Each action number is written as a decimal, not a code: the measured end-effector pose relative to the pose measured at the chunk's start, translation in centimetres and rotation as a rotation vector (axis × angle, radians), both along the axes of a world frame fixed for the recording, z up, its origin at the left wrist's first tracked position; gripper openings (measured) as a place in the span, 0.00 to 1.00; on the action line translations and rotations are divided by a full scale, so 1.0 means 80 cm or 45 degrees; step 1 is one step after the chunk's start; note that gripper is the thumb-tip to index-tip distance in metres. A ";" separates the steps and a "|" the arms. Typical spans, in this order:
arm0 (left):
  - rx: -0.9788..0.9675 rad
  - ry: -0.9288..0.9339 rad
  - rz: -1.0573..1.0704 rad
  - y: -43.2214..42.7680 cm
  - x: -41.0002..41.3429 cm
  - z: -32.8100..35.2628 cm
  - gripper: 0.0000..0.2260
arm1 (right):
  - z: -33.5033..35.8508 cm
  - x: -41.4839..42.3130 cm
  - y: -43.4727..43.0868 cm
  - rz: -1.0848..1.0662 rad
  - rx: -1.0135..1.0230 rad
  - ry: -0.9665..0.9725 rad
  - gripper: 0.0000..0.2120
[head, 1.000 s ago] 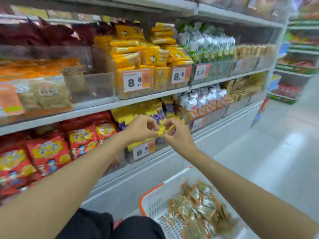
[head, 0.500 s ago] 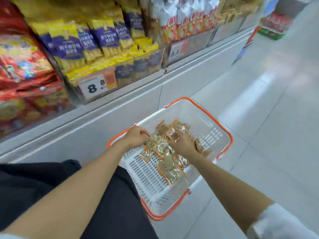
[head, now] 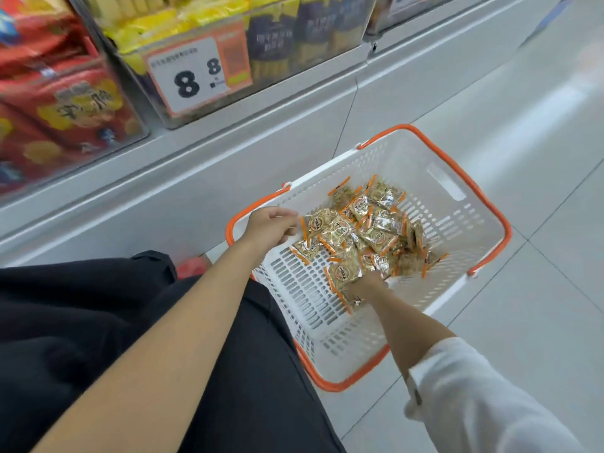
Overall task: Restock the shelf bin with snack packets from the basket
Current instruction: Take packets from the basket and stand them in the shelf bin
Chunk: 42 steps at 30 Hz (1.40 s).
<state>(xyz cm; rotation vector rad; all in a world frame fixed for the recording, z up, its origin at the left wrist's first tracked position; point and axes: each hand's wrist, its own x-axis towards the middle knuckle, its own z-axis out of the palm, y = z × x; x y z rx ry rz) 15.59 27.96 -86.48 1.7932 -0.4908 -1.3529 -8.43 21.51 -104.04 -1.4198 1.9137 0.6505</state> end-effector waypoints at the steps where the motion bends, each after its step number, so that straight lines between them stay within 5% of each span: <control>1: 0.007 -0.003 -0.002 0.000 0.001 0.000 0.05 | -0.003 0.002 0.006 0.037 -0.016 0.034 0.44; 4: 0.026 -0.027 -0.021 -0.001 0.004 -0.003 0.07 | 0.008 0.011 0.023 0.262 -0.050 0.091 0.21; 7: 0.026 -0.026 -0.016 -0.002 0.004 -0.006 0.08 | 0.027 0.031 0.024 0.264 0.128 -0.156 0.17; 10: 0.051 -0.034 -0.026 -0.002 0.004 -0.012 0.08 | 0.062 0.051 0.011 -0.146 0.411 -0.504 0.05; 14: 0.070 -0.155 -0.069 0.000 0.004 -0.021 0.10 | 0.136 0.068 -0.020 -0.563 0.377 -1.199 0.06; 17: 0.024 -0.121 -0.112 0.003 0.005 -0.011 0.20 | 0.194 0.079 -0.031 -0.591 0.364 -1.539 0.14; 21: -0.124 0.092 -0.061 0.007 0.009 0.026 0.16 | 0.252 0.090 -0.035 -0.302 0.166 -1.557 0.20; 25: -0.249 0.019 0.060 0.002 0.022 0.086 0.16 | 0.305 0.094 -0.031 -0.142 0.057 -1.611 0.14; 30: -0.407 -0.130 -0.075 -0.006 0.032 0.186 0.02 | 0.382 0.100 -0.028 0.181 -0.155 -1.580 0.12; 42: -0.757 -0.397 -0.055 0.006 0.074 0.415 0.11 | 0.594 0.153 -0.010 0.329 -0.783 -1.777 0.03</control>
